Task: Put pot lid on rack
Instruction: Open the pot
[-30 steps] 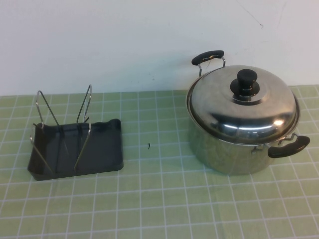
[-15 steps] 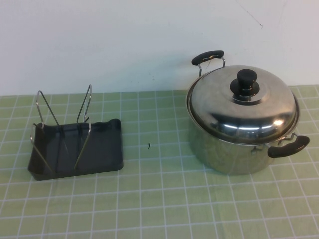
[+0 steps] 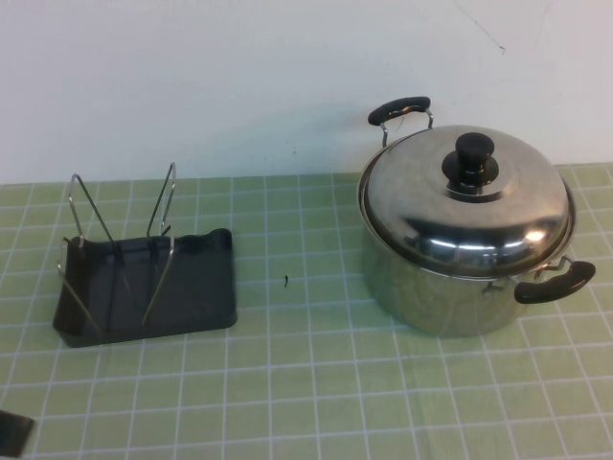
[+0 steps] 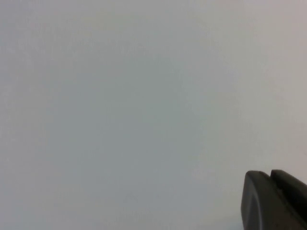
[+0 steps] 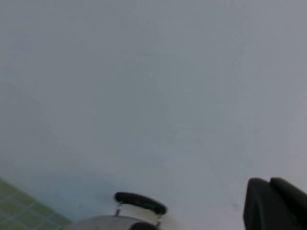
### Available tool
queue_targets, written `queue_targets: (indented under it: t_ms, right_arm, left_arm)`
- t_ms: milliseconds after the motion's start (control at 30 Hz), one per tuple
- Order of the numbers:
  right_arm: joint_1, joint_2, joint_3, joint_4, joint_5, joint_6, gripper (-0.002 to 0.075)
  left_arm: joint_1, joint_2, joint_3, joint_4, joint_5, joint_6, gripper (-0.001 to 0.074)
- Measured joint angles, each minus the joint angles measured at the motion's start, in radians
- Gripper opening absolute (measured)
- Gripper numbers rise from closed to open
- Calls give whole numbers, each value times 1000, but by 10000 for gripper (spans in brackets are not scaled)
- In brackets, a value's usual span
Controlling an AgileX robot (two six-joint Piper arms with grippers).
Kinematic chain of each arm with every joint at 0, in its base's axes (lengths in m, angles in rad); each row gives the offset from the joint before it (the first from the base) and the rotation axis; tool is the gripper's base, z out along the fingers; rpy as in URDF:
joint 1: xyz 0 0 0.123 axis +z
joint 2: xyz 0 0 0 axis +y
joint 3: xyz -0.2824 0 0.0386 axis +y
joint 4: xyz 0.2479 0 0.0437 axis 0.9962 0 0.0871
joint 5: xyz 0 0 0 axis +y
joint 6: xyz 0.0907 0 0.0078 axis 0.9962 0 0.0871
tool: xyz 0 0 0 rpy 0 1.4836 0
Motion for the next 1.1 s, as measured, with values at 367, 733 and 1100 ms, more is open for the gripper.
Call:
queue_targets:
  t_ms: [367, 733, 1100]
  right_arm:
    - [226, 417, -183, 43, -22, -29, 14]
    - [229, 679, -358, 196, -22, -41, 631]
    - [229, 782, -375, 306, 4, -37, 543]
  left_arm:
    - [0, 179, 0, 208, -110, -187, -2]
    - [0, 186, 0, 187, -110, -196, -2]
    - [0, 186, 0, 216, -62, -196, -2]
